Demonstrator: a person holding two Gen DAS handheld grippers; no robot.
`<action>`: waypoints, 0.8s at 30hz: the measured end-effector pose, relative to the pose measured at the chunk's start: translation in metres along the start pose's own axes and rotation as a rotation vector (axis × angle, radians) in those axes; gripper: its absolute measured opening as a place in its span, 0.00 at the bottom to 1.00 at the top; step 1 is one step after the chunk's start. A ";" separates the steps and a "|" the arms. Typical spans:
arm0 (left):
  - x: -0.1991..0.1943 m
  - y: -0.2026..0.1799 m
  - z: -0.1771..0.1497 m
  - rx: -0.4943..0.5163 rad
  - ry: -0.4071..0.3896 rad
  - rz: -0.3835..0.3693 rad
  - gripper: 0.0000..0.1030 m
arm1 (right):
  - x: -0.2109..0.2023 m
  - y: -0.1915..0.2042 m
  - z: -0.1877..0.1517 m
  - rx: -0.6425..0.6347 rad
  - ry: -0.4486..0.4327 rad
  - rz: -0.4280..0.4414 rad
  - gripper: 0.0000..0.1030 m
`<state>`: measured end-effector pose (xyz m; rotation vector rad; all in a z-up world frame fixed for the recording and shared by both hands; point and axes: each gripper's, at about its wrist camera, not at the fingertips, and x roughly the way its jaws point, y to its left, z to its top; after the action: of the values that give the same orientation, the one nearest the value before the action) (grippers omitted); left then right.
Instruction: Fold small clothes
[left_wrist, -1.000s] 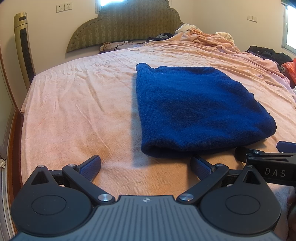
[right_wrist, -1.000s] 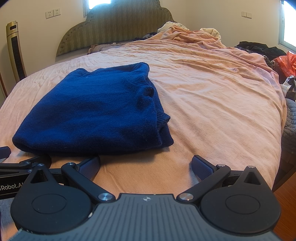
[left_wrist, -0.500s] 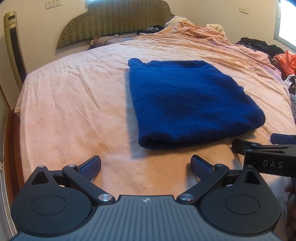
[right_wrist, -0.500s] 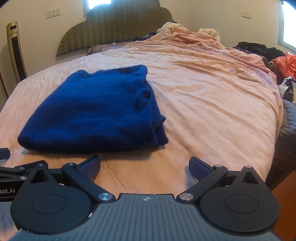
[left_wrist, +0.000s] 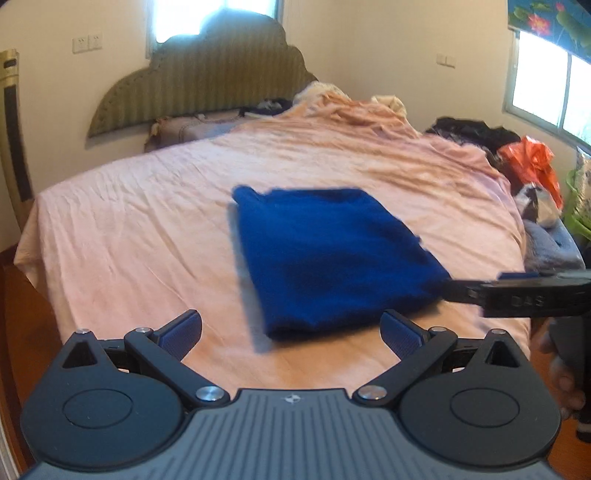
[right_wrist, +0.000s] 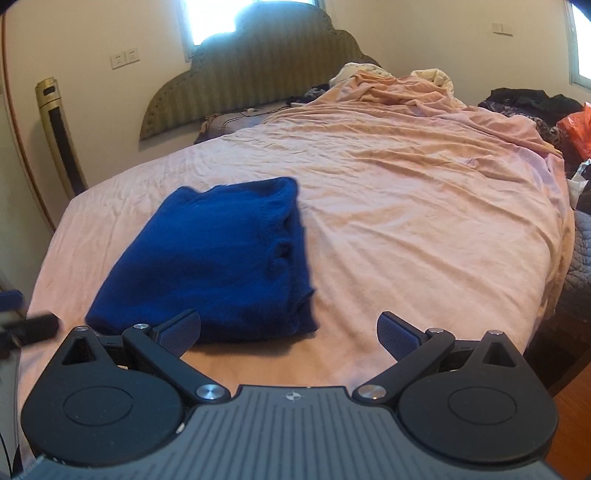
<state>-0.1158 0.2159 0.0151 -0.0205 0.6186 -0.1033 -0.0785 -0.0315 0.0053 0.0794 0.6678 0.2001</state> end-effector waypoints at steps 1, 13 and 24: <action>0.003 0.009 0.009 -0.003 -0.015 0.039 1.00 | 0.005 -0.009 0.007 -0.001 -0.008 -0.022 1.00; 0.235 0.139 0.156 -0.088 0.000 0.400 1.00 | 0.203 -0.183 0.134 0.167 -0.045 -0.417 1.00; 0.383 0.213 0.183 -0.119 0.119 0.521 1.00 | 0.306 -0.251 0.179 0.196 -0.001 -0.470 1.00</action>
<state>0.3196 0.3864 -0.0681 0.0319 0.7308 0.4393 0.3079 -0.2142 -0.0746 0.1081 0.6860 -0.3186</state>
